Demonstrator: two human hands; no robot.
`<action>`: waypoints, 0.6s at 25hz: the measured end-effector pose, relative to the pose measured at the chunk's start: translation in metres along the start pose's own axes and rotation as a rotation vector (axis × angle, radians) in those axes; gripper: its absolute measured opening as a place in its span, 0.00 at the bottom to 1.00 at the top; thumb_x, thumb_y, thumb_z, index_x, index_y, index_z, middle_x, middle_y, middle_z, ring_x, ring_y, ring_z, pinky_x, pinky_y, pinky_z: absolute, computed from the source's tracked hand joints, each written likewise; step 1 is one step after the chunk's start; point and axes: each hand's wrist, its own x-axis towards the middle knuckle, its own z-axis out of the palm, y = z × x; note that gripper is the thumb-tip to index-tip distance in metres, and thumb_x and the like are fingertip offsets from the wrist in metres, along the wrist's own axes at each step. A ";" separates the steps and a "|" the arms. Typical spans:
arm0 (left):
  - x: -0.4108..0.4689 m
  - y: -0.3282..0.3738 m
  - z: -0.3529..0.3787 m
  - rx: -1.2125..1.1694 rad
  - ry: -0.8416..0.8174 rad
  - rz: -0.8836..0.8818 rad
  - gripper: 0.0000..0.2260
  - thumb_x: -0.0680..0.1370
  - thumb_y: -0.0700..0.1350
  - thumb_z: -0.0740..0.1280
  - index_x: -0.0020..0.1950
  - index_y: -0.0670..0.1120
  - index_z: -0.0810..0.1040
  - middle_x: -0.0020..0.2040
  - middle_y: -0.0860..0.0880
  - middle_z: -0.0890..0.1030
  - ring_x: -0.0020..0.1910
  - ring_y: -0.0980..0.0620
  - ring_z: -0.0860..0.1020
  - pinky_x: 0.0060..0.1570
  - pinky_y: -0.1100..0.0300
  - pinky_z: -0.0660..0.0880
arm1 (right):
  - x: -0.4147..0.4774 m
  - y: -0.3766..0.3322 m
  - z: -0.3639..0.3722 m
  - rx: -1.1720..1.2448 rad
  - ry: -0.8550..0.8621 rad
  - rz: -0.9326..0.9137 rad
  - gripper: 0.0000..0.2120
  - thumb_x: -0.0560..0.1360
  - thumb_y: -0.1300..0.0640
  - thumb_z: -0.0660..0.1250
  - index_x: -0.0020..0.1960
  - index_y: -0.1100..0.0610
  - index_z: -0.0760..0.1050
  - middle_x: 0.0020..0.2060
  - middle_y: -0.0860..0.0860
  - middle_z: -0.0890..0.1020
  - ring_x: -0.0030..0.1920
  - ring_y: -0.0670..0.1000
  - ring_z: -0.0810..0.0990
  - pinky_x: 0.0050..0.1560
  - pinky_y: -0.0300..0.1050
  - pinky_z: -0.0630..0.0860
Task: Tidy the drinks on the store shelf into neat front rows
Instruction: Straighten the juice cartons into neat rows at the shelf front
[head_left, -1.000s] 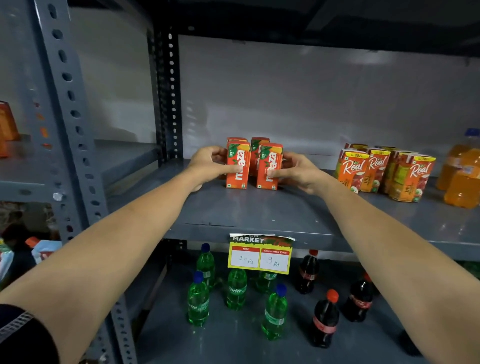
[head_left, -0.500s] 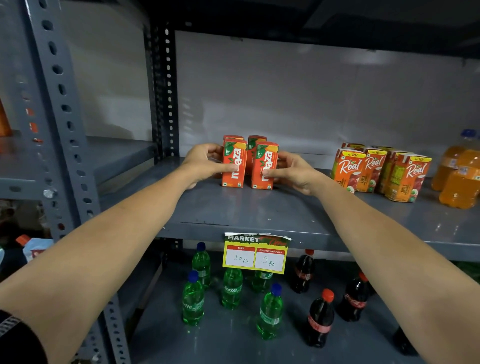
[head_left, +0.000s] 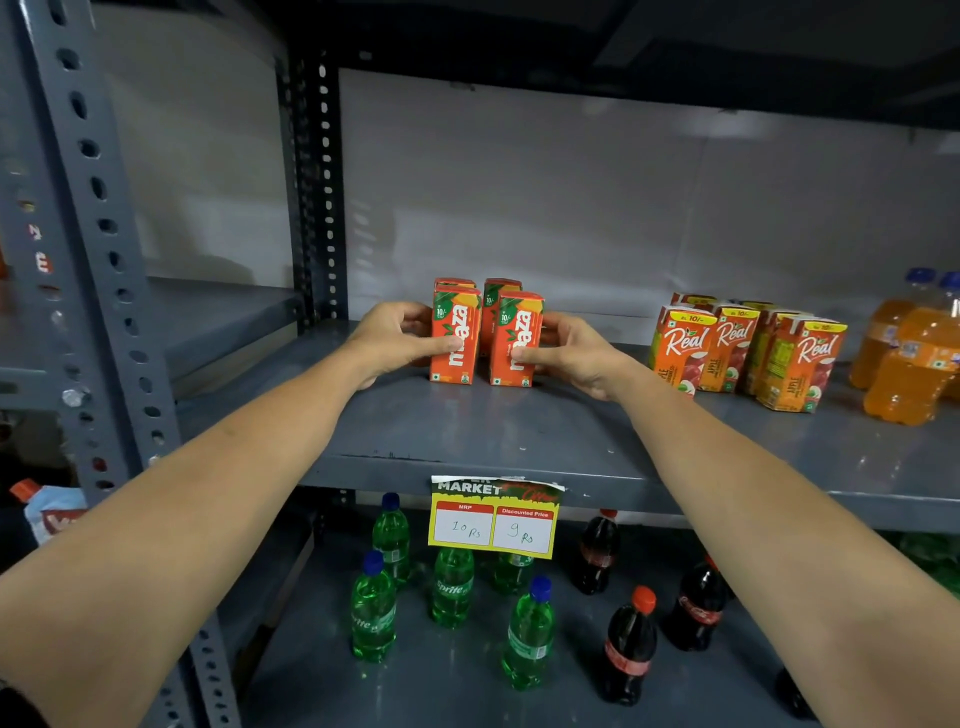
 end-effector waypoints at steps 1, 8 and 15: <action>-0.001 0.000 0.001 0.025 -0.004 -0.013 0.21 0.67 0.47 0.78 0.58 0.45 0.79 0.54 0.48 0.83 0.50 0.55 0.81 0.51 0.57 0.78 | -0.002 -0.001 0.000 -0.016 0.000 -0.001 0.37 0.64 0.56 0.78 0.69 0.57 0.68 0.62 0.57 0.79 0.61 0.56 0.79 0.62 0.60 0.75; -0.024 0.008 -0.002 0.426 0.377 -0.022 0.24 0.60 0.66 0.75 0.42 0.48 0.80 0.41 0.51 0.81 0.43 0.52 0.78 0.44 0.56 0.77 | -0.041 -0.012 0.004 -0.421 0.189 -0.041 0.27 0.68 0.52 0.75 0.64 0.59 0.72 0.55 0.54 0.81 0.54 0.50 0.80 0.54 0.45 0.78; -0.055 0.033 0.039 0.714 0.348 0.576 0.21 0.65 0.64 0.72 0.30 0.48 0.70 0.29 0.56 0.70 0.34 0.51 0.73 0.32 0.58 0.67 | -0.121 0.002 -0.038 -0.789 0.391 -0.312 0.09 0.72 0.53 0.71 0.45 0.59 0.80 0.38 0.52 0.83 0.37 0.46 0.78 0.36 0.30 0.70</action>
